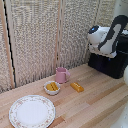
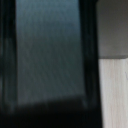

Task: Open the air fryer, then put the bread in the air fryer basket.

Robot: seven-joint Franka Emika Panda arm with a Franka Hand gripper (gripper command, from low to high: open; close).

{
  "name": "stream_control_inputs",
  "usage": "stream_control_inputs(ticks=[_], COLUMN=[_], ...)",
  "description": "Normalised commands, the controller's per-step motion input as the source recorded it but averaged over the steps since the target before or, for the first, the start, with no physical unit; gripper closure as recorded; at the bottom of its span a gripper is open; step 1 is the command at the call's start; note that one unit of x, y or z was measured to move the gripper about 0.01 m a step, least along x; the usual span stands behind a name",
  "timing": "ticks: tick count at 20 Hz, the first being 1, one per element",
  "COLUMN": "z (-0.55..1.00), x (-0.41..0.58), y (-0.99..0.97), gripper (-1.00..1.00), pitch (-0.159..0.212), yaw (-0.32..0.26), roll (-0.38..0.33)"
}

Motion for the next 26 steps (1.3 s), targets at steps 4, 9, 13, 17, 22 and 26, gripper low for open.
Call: stream_control_inputs(ticks=[4,9,13,17,22,26], z=[0.0,-0.01,0.11,0.36,0.29,0.47], x=[0.158,0.0,0.015,0.003,0.0,-0.081], y=[-0.03,0.01,0.13,0.15,0.33,0.42], gripper=[1.0,1.0,1.0,1.0,1.0,1.0], pitch=[0.0,0.0,0.077,0.178,0.121,-0.022], yaw=[0.0,-0.006,-0.135,-0.106,-0.102,-0.158], roll=[0.0,0.0,0.029,0.151,0.223,0.199])
